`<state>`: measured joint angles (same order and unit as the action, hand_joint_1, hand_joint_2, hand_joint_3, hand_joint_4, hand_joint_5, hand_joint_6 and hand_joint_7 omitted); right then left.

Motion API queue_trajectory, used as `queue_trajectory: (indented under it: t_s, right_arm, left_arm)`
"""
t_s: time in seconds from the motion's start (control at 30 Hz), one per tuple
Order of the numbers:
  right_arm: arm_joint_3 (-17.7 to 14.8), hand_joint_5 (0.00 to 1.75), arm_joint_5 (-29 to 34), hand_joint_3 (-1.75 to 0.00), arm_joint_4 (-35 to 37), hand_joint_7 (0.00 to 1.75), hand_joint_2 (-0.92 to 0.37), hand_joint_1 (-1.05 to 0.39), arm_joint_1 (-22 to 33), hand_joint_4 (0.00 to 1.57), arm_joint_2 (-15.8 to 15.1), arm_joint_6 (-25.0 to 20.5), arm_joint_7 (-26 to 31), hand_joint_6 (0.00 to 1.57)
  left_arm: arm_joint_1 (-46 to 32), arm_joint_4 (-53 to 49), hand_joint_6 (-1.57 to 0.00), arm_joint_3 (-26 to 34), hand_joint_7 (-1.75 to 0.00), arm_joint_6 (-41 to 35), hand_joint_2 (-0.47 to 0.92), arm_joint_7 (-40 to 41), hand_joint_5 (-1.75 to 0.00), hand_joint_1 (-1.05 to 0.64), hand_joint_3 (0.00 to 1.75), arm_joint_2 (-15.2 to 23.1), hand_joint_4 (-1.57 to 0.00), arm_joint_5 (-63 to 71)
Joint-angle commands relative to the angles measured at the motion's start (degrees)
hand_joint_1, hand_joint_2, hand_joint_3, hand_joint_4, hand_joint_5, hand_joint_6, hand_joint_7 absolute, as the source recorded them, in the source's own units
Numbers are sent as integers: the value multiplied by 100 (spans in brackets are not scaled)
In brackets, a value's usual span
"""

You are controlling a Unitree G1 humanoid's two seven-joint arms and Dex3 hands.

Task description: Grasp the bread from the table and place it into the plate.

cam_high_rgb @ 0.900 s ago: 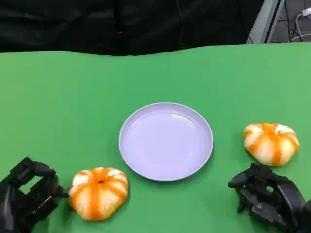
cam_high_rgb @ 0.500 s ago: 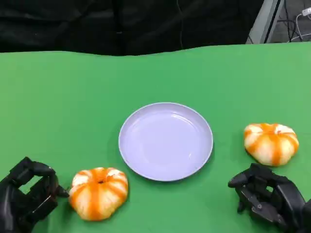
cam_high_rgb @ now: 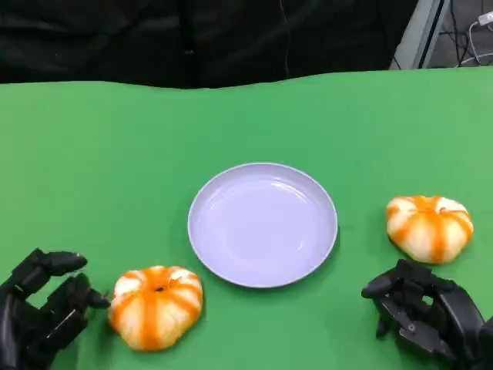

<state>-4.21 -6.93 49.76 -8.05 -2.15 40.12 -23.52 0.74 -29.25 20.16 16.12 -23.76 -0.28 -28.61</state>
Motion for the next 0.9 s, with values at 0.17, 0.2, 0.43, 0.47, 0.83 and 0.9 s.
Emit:
queue_trajectory:
  t_s: [0.17,0.2,0.43,0.47,0.83,0.9]
  right_arm:
    - [-55,175,-30,-47,58,111,-92,-26,11,63,-81,4,-3,72]
    - [-57,175,-33,-47,61,112,-92,-26,9,63,-78,3,-6,73]
    - [-42,175,-6,-46,1,112,-92,-26,20,63,-80,-50,31,72]
    - [-40,175,0,-46,3,112,-92,-26,19,63,-82,-47,40,72]
    - [-42,175,-29,-46,23,112,-92,-25,17,65,-84,-24,-17,72]
    - [-39,175,-18,-46,6,112,-92,-25,35,65,-84,-18,-3,73]
  left_arm:
    - [52,-134,-74,304,-1,-321,87,-1310,-7,-16,19,55,-81,-890]
    - [61,-174,-66,320,0,-291,88,-1443,-3,-20,16,64,-75,-913]
    - [119,-329,-49,426,0,-213,92,-1905,0,-27,7,99,-53,-946]
    - [127,-348,-47,445,0,-210,92,-1936,0,-27,7,98,-50,-945]
    - [157,-423,-43,510,0,-34,92,-2061,0,-33,4,92,-46,-811]
    - [90,-377,-43,387,0,419,92,-1928,0,-33,4,120,-46,-401]
